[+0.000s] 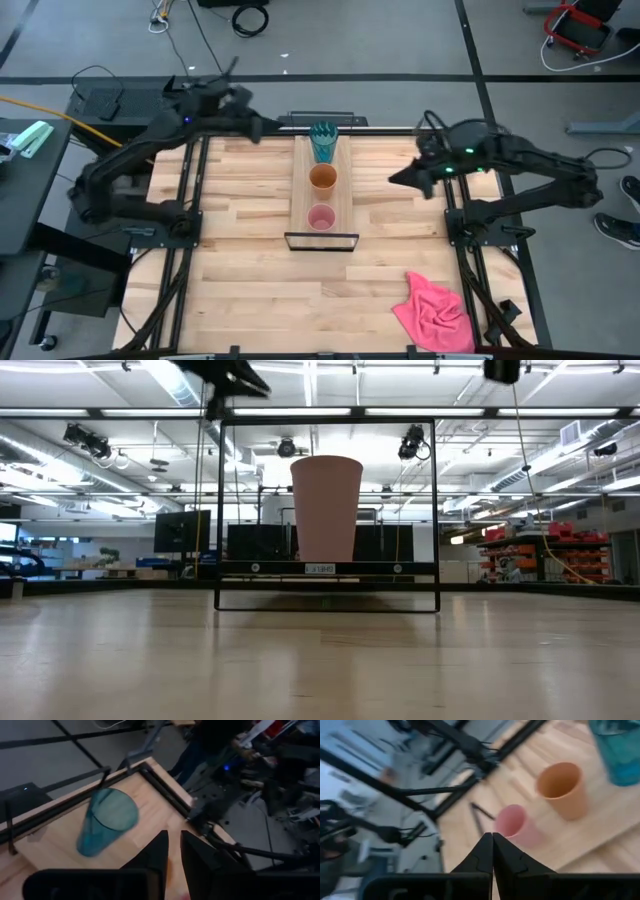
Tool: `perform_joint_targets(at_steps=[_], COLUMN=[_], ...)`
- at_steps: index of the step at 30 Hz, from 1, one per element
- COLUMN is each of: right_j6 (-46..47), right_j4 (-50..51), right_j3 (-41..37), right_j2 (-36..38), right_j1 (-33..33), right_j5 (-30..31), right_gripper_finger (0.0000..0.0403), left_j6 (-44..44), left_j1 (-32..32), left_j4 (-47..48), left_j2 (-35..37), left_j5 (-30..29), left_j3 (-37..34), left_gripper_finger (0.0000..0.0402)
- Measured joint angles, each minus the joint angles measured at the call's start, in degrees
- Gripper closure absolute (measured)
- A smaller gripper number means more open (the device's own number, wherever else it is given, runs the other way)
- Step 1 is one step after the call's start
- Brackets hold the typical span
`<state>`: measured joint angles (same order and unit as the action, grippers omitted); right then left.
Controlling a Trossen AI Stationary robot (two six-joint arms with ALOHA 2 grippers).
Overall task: Stack small to large cups/mugs on shelf
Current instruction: Return to Home Position
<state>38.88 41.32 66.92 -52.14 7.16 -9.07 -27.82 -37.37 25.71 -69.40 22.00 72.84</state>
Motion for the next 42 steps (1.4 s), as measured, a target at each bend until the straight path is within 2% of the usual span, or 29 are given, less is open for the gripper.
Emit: perform_joint_targets(at_steps=[8, 12, 17, 21, 23, 25, 29, 30, 33, 38, 42], right_j6=[5.7, 7.6, 4.0, -2.3, -4.6, -7.1, -8.5, -8.4, -7.1, -6.3, -5.9], right_j4=[-0.1, -1.1, -9.2, -19.0, -26.5, -35.4, -47.2, -49.7, -56.8, -66.3, -73.0], right_j3=[0.0, 0.0, 0.0, -1.1, -4.0, -8.6, -18.5, -21.1, -28.5, -39.4, -46.3], right_j2=[8.3, 10.9, 12.2, 12.3, 12.5, 13.3, 17.4, 19.0, 24.0, 32.5, 36.3], right_j1=[-4.6, -7.2, -12.1, -17.7, -20.8, -23.7, -26.8, -26.9, -26.8, -26.8, -26.8], right_j5=[-0.3, -0.4, 4.9, 6.1, 6.1, 5.6, 4.6, 5.0, 5.8, 5.9, 6.0], right_gripper_finger=[0.0393, 0.0393, 0.0393, 0.0393, 0.0393, 0.0393, 0.0393, 0.0393, 0.0393, 0.0393, 0.0393], left_j6=[0.2, -5.4, -4.6, -4.0, -3.5, -2.9, -3.4, -4.0, -4.8, -4.1, -3.5], left_j1=[2.5, 4.0, 8.9, 15.4, 18.5, 21.0, 24.4, 24.7, 24.7, 24.7, 25.1], left_j4=[8.9, 12.0, 15.9, 15.0, 9.8, 0.6, -20.9, -23.9, -28.0, -30.2, -38.6], left_j2=[13.7, 19.6, 26.4, 32.0, 35.3, 38.6, 42.5, 42.9, 43.4, 43.9, 44.5], left_j5=[0.1, 0.3, 0.1, -6.6, -9.9, -10.6, -6.6, -6.2, -5.9, -5.6, -3.3], left_j3=[0.0, 0.0, 0.0, -1.0, -4.5, -10.9, -25.8, -28.5, -33.5, -37.6, -43.5], left_gripper_finger=[0.0339, 0.0334, 0.0336, 0.0341, 0.0342, 0.0340, 0.0334, 0.0333, 0.0331, 0.0336, 0.0339])
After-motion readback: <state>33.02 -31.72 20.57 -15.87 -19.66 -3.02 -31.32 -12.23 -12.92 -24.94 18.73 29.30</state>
